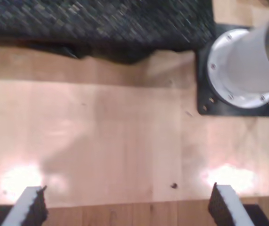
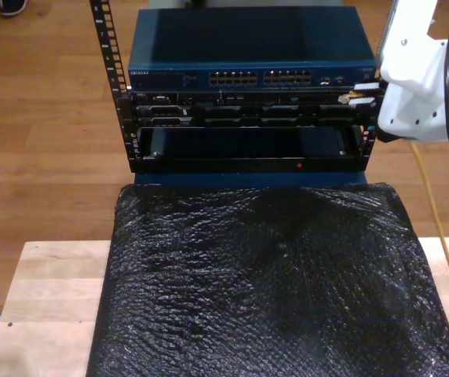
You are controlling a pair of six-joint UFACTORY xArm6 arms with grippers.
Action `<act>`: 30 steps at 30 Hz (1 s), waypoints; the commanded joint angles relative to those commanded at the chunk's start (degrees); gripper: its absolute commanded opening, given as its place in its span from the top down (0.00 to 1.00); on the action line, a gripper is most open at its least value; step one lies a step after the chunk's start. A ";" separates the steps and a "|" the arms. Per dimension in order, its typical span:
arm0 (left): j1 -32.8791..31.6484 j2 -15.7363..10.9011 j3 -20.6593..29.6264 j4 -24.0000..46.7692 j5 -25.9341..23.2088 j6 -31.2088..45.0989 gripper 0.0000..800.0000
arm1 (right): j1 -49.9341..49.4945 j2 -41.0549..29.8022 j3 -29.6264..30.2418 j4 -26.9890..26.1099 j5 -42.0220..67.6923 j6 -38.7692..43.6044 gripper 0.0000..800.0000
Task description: Grab the cable and plug it in
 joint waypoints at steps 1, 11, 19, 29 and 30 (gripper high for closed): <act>1.58 0.00 0.88 0.26 -0.09 1.85 0.00 | 0.09 0.00 0.00 0.00 0.00 0.00 1.00; 14.95 -0.88 8.79 5.54 -0.62 18.20 0.00 | 0.00 0.00 0.09 -0.18 0.09 0.09 1.00; 20.66 -1.93 15.03 9.49 -1.49 26.37 0.00 | 0.00 0.00 0.62 -0.09 0.09 0.09 1.00; 21.71 -8.00 24.35 12.40 -3.52 28.66 0.00 | -0.09 0.00 2.90 0.00 0.09 0.00 1.00; 21.71 -8.44 25.23 12.48 -4.22 28.84 0.00 | 0.00 0.00 2.90 0.00 0.09 0.00 1.00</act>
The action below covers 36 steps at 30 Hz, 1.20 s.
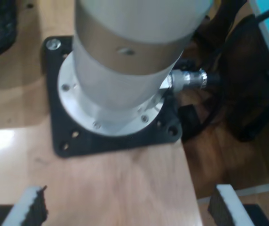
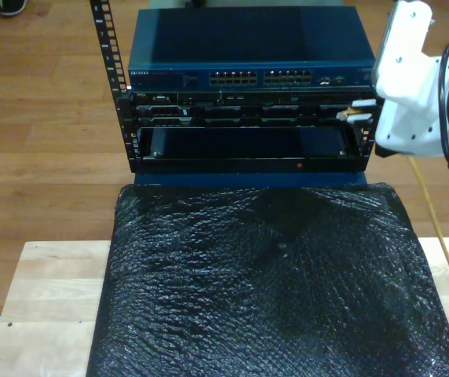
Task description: Grab the cable and plug it in
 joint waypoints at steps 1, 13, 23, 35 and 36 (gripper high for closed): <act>0.00 -0.44 0.97 0.00 -0.79 0.09 0.00 | 0.00 0.00 0.00 0.00 0.00 0.00 1.00; 7.91 -3.87 8.26 0.00 -9.23 6.15 0.00 | 0.00 0.70 -0.09 0.00 0.00 0.00 1.00; 8.79 -5.27 12.04 -0.53 -14.51 9.05 0.00 | 0.09 0.79 -0.26 0.00 -0.09 0.00 1.00; 11.52 -5.19 15.82 -2.90 -20.84 15.91 0.00 | 0.00 0.70 0.35 -1.49 0.00 -0.09 1.00; 11.52 -5.19 16.35 -2.90 -21.80 16.18 0.00 | 0.00 0.70 0.44 -1.49 0.00 -0.09 1.00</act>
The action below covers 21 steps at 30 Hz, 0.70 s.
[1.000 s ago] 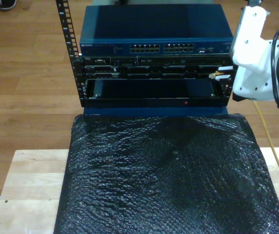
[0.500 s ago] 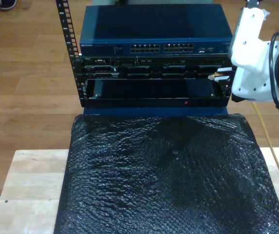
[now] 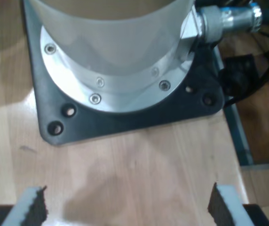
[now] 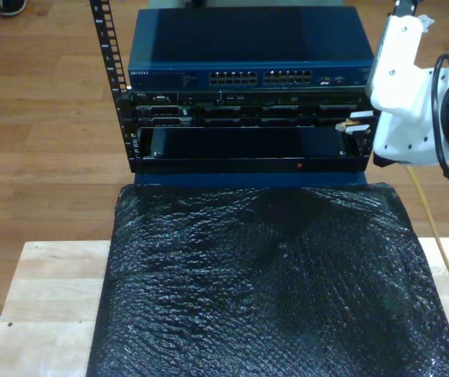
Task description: Grab the cable and plug it in
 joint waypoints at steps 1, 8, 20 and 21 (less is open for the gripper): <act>0.00 0.00 0.62 0.00 -1.05 0.26 0.00 | 0.00 0.00 0.09 0.00 -0.09 0.00 1.00; 0.26 0.53 4.22 -0.09 -8.35 0.88 0.00 | 0.00 0.53 -0.62 0.00 -0.44 -0.09 1.00; 1.14 1.49 5.36 -0.44 -10.11 0.79 0.00 | 2.99 8.26 -3.25 -4.75 -12.48 -0.26 1.00; 1.14 1.49 5.36 -0.44 -10.11 0.79 0.00 | 2.99 8.44 -3.34 -4.84 -13.19 -0.35 1.00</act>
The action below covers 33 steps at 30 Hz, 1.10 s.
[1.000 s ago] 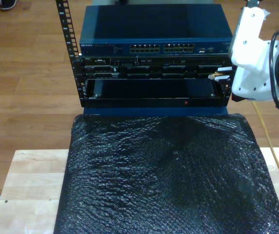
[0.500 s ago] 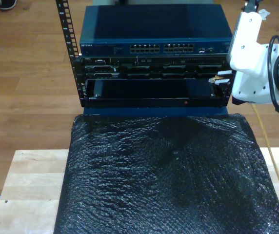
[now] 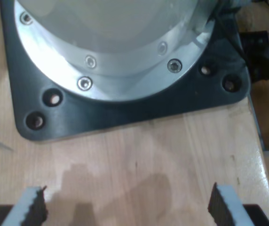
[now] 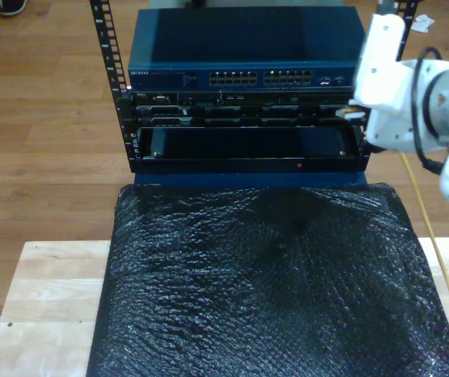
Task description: Grab the cable and plug it in
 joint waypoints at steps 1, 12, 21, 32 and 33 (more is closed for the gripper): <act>0.00 0.00 0.00 0.00 0.00 0.00 0.00 | 0.09 0.00 0.00 0.00 -0.53 0.09 1.00; 0.00 0.00 0.00 0.00 0.00 0.00 0.00 | 5.27 3.25 1.49 -2.29 -11.08 0.09 1.00; 0.09 0.00 0.00 0.00 0.00 0.00 0.00 | 8.18 12.57 1.58 -2.29 -27.08 0.26 1.00; 0.09 0.00 0.00 0.00 0.00 0.00 0.00 | 8.26 21.19 0.26 -2.81 -37.19 -0.09 1.00; 0.00 0.00 0.00 0.00 0.00 0.00 0.00 | 8.26 21.54 0.44 -2.81 -37.80 -0.09 1.00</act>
